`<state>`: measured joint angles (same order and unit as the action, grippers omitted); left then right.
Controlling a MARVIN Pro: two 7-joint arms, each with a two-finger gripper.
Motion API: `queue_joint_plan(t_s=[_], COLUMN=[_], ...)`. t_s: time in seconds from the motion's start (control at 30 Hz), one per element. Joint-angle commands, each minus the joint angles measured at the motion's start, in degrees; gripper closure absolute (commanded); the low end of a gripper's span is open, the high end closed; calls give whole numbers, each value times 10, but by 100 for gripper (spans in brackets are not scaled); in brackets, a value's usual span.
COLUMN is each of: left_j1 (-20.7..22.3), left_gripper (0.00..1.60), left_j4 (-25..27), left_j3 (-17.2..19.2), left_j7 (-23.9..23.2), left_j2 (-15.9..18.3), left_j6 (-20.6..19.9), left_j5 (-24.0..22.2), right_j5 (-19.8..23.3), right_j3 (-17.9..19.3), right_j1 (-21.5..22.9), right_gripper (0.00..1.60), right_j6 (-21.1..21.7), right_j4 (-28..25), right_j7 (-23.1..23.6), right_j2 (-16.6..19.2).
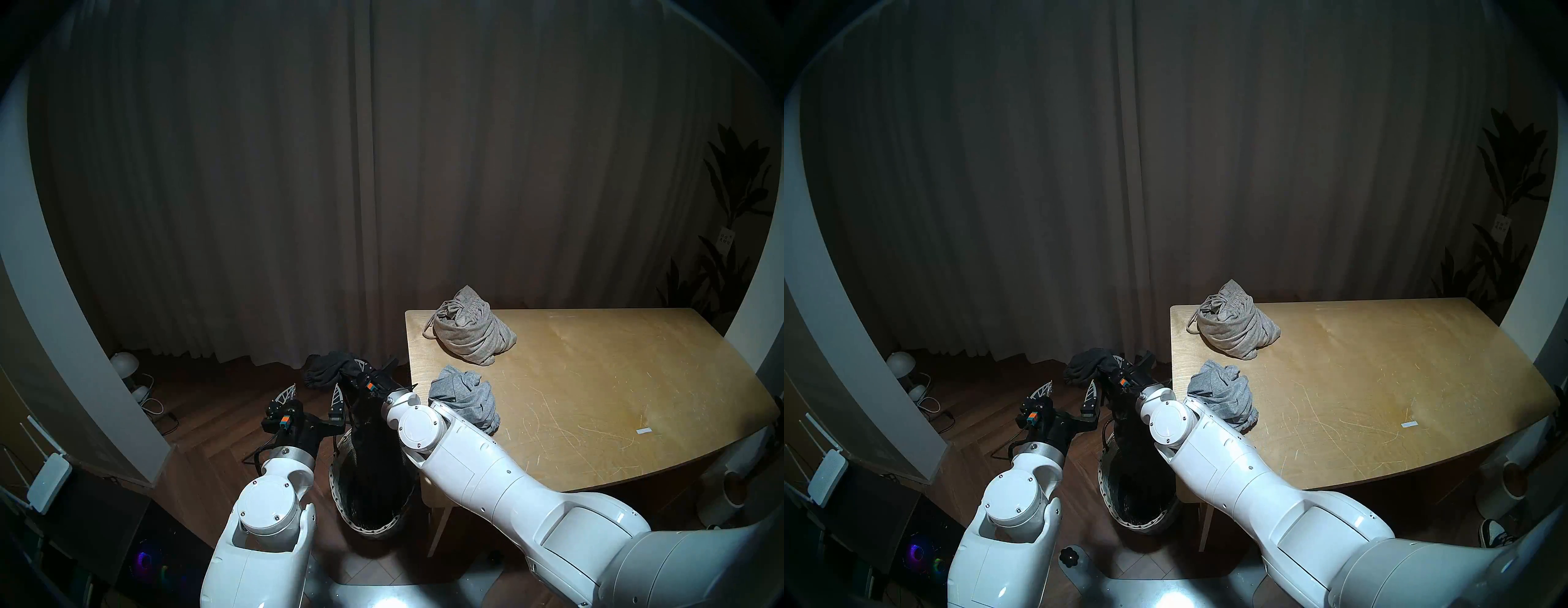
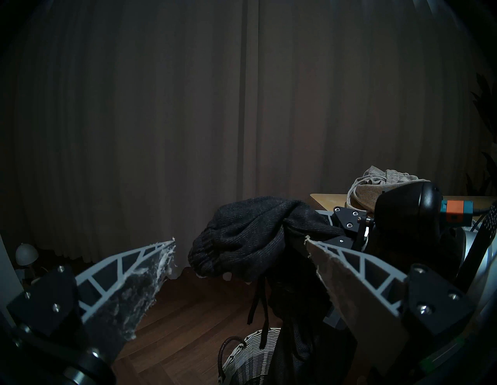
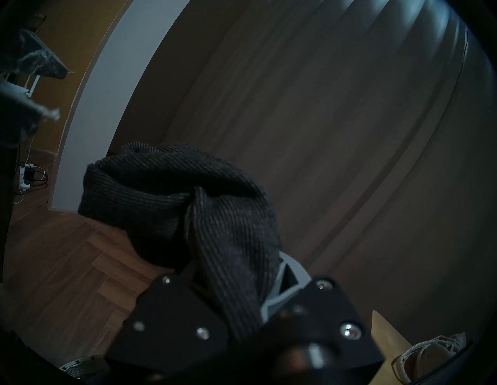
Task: Toss clothes into the laundry hamper
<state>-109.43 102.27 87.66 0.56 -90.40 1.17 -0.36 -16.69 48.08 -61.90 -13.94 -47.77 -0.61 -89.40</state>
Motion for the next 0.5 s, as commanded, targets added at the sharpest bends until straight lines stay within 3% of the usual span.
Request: queue_joint_plan(t_s=[0.0, 0.47], left_j1=[4, 4], left_gripper=[0, 0], left_j4=[13, 13], left_j3=[1, 1], left_j7=[1, 1], left_j2=[0, 0], left_j6=[2, 2], left_j5=[0, 0], right_j5=[-6, -16], right_j3=[-5, 0], right_j1=[21, 18], right_gripper=[160, 160], right_j6=[63, 79], right_j4=[-27, -48], right_j7=[25, 28], right_j2=[-12, 6])
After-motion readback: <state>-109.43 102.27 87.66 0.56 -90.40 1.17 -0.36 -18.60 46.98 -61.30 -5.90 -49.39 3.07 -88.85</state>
